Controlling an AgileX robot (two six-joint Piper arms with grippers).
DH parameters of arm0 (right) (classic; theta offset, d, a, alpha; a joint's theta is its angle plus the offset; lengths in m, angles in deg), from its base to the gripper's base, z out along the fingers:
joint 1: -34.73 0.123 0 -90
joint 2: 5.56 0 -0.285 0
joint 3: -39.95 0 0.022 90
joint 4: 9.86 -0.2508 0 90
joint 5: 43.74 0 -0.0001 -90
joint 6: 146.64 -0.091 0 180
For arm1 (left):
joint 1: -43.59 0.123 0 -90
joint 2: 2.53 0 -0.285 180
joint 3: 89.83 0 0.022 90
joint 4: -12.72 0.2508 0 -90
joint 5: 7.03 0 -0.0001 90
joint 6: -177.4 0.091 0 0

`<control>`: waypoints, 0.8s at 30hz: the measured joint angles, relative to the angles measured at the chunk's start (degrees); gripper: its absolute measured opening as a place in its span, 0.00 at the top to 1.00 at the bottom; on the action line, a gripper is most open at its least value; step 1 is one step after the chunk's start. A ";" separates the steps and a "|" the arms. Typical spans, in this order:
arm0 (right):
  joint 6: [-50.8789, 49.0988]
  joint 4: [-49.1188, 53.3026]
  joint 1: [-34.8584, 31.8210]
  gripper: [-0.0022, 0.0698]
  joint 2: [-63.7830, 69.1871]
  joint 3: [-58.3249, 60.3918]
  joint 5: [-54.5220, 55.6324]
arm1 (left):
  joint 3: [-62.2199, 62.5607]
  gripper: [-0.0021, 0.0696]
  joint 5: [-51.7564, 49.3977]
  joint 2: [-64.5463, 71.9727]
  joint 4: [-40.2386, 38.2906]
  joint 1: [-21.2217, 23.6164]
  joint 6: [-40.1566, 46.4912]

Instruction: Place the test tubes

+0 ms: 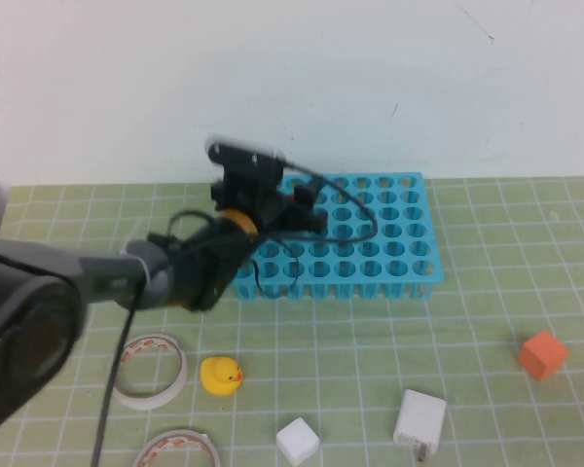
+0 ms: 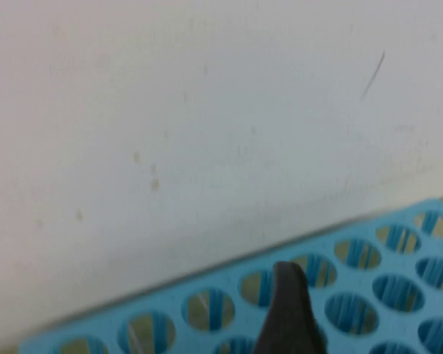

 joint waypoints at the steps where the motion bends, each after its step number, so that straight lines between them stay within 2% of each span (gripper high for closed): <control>1: 0.00 0.00 0.00 0.97 0.00 0.00 0.00 | 0.00 0.34 -1.56 -1.11 0.00 0.00 0.23; 4: 0.00 0.00 0.00 0.97 0.00 0.00 0.00 | 0.00 0.36 -6.17 -5.80 0.00 0.00 2.99; 7: 0.00 0.00 0.00 0.97 0.00 0.00 0.00 | 0.00 0.43 -10.32 -11.64 0.00 0.00 7.28; 10: 0.00 0.00 0.00 0.97 0.00 0.00 0.00 | 0.00 0.58 -14.45 -18.01 0.00 0.00 10.63; 15: 0.00 0.00 0.00 0.97 0.00 0.00 0.00 | 0.00 0.89 -22.00 -31.18 3.22 0.00 12.18; 19: 0.00 0.00 0.00 0.97 0.00 0.00 0.00 | 0.00 0.96 -30.27 -42.35 12.00 0.00 12.26; 24: 0.00 0.00 0.00 0.97 0.00 0.00 0.00 | 0.00 0.97 -45.54 -54.78 15.90 0.00 12.26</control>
